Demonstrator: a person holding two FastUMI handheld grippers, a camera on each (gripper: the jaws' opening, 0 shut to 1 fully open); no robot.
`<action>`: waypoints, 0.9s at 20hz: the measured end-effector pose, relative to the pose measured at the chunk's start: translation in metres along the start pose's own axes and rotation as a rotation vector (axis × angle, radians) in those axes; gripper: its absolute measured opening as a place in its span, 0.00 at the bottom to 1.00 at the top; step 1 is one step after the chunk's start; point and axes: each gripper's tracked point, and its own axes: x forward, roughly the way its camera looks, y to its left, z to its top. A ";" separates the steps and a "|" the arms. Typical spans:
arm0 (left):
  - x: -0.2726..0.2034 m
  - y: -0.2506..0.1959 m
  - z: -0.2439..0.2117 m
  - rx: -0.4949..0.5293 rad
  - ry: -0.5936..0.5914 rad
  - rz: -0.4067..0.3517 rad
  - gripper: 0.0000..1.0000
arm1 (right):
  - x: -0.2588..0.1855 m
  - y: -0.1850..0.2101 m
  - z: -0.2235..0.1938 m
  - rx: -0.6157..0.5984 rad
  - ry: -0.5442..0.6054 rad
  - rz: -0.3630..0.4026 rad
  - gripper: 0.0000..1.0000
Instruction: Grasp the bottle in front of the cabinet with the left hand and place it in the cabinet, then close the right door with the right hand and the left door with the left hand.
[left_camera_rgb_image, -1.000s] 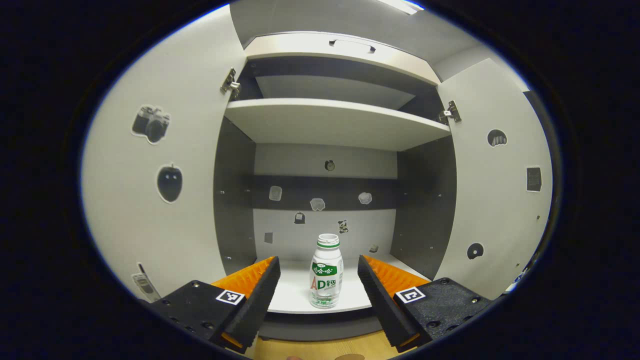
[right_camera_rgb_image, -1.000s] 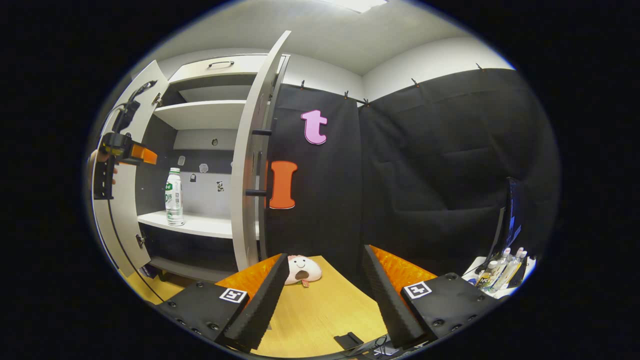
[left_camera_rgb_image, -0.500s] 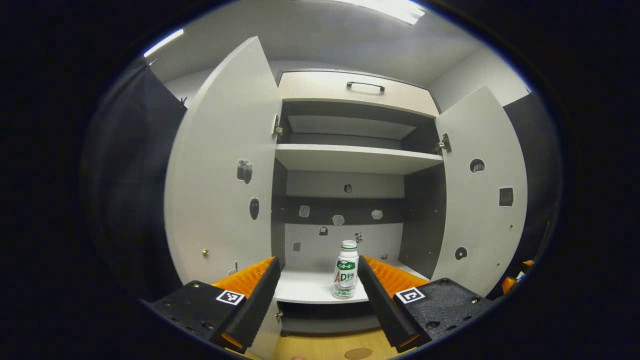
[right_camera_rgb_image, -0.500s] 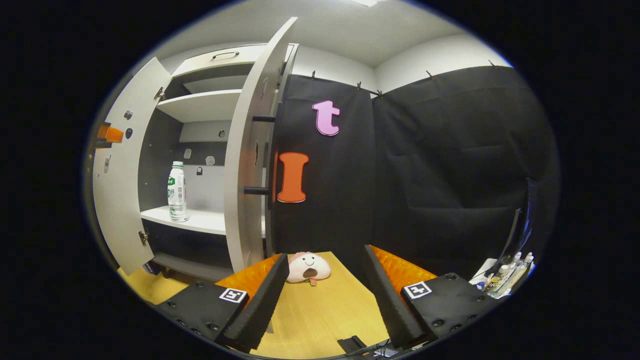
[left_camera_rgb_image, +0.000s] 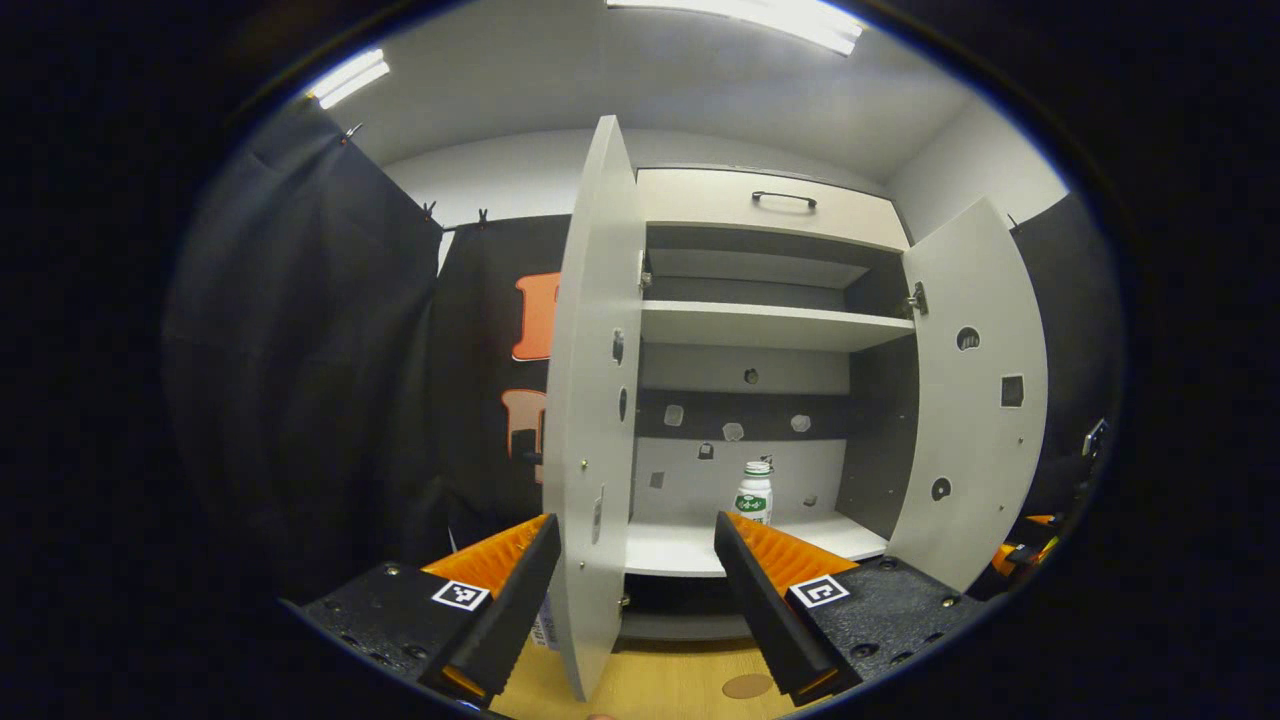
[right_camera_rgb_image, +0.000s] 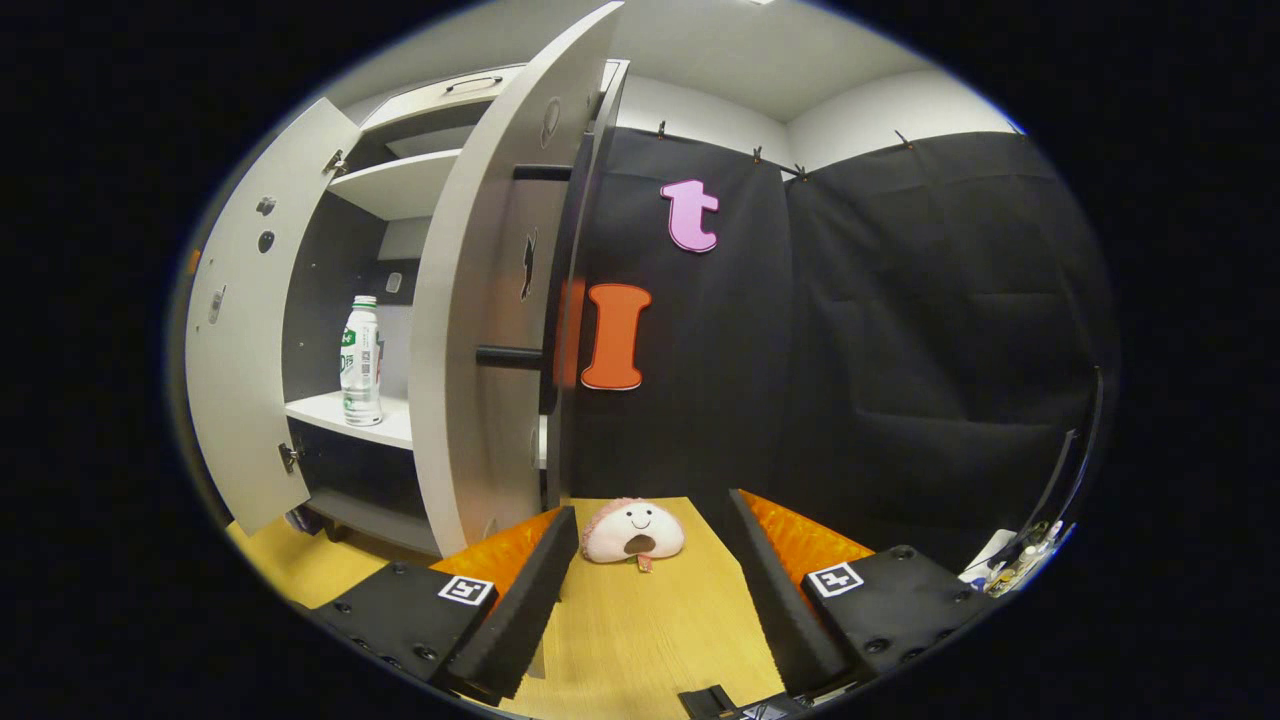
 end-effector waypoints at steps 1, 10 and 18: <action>-0.006 0.007 0.000 0.008 -0.001 0.019 0.92 | 0.002 0.002 0.000 0.002 0.000 0.005 0.98; -0.033 0.047 -0.012 -0.047 0.013 0.099 0.93 | 0.005 0.007 -0.002 -0.021 -0.006 0.012 0.96; -0.022 0.069 -0.026 -0.060 0.033 0.153 0.95 | 0.004 0.016 -0.004 0.012 0.007 0.015 0.95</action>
